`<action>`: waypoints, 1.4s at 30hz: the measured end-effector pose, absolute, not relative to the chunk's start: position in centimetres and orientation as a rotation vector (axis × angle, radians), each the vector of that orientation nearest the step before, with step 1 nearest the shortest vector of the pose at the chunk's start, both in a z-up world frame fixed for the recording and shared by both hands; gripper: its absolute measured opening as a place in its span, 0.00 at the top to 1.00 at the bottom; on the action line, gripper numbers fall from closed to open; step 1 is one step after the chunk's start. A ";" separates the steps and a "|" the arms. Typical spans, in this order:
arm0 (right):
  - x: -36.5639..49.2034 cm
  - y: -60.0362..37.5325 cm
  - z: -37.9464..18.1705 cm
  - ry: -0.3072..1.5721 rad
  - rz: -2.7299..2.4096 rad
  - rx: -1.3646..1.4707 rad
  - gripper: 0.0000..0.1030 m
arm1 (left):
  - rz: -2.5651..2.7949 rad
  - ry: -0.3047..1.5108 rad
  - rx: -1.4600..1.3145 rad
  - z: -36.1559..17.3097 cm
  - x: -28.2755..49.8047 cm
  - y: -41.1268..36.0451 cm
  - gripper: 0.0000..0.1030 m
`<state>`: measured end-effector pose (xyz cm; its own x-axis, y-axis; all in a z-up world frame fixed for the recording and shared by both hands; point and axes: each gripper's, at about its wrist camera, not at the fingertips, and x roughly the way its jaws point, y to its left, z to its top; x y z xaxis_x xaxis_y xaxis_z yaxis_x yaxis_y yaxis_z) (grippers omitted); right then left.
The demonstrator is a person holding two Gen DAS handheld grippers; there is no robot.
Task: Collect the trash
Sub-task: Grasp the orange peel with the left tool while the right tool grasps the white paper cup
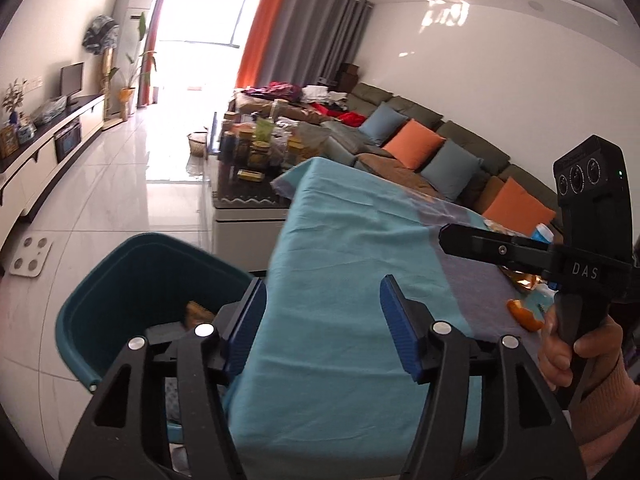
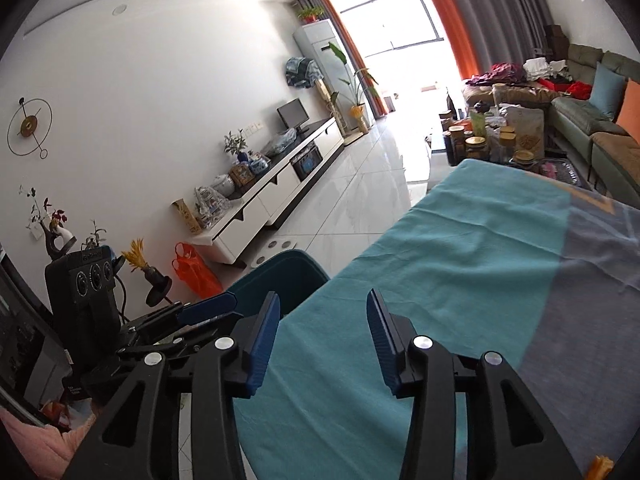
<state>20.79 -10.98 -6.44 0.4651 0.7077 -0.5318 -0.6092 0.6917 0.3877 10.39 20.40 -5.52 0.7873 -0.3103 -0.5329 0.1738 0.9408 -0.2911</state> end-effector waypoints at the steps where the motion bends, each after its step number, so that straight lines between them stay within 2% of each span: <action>1: 20.6 -12.1 -6.3 0.712 0.788 0.155 0.57 | -0.294 0.613 -0.222 -5.5 10.6 19.0 0.43; 20: 18.9 -31.7 -7.3 0.645 0.339 0.250 0.55 | -0.732 0.770 -0.066 -7.8 13.3 -5.3 0.43; 26: 21.0 -35.4 -8.3 0.655 0.275 0.248 0.50 | -0.759 0.833 -0.041 -9.2 13.5 -8.9 0.44; 36: 26.5 -37.1 -10.2 0.754 0.271 0.228 0.50 | -0.740 0.935 -0.063 -10.9 14.6 -10.5 0.47; 42: 28.6 -36.9 -11.3 0.810 0.292 0.227 0.50 | -0.749 0.948 -0.063 -11.1 14.8 -10.8 0.57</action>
